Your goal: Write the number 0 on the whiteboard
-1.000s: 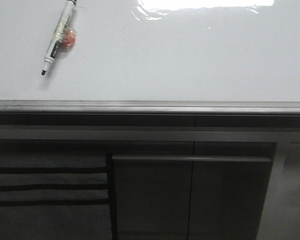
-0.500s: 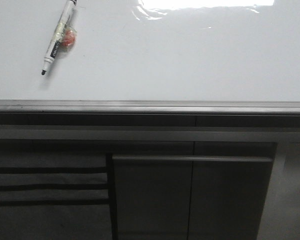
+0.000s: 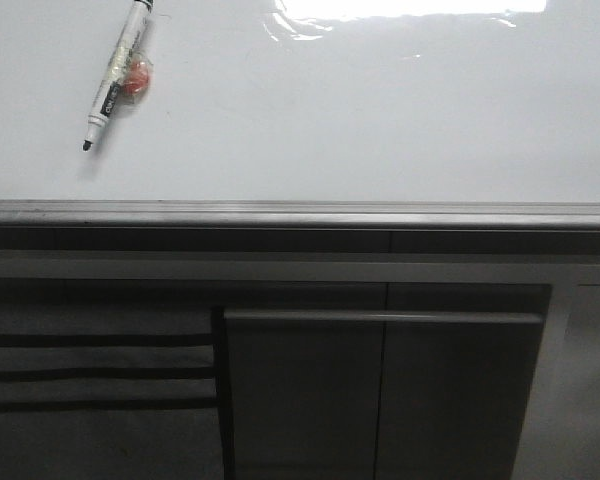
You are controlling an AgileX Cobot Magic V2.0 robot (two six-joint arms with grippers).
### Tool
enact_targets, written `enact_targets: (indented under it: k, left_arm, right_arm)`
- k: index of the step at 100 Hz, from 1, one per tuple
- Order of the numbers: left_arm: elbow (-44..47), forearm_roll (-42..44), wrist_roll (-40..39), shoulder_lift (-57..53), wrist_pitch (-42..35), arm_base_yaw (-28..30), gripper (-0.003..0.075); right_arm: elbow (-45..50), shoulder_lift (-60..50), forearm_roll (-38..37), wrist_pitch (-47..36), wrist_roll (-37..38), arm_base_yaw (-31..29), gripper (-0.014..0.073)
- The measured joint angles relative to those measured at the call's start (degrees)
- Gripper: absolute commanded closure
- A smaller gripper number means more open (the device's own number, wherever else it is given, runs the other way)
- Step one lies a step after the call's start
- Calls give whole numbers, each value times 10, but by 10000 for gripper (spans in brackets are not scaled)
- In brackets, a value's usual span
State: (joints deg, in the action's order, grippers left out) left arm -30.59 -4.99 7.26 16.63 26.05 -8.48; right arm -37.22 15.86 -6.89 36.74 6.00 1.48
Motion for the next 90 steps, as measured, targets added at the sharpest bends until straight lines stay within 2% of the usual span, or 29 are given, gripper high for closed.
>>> enact_targets:
  k: [15, 29, 65, 72, 90]
  left_arm:
    - [-59, 2, 0, 77, 74, 0, 741]
    - [-65, 2, 0, 126, 96, 0, 741]
    - [-65, -18, 0, 225, 79, 0, 729]
    - [-65, -44, 12, 246, 55, 0, 675]
    - [-65, -123, 71, 313, -21, -27, 443]
  right_arm:
    - [-25, 94, 8, 37, -16, 2, 666]
    - [-25, 159, 14, 54, -18, 2, 666]
    - [-25, 235, 41, 40, -20, 3, 645]
    - [-25, 243, 49, 33, -25, 3, 579]
    - [-25, 258, 102, 16, -73, 3, 338]
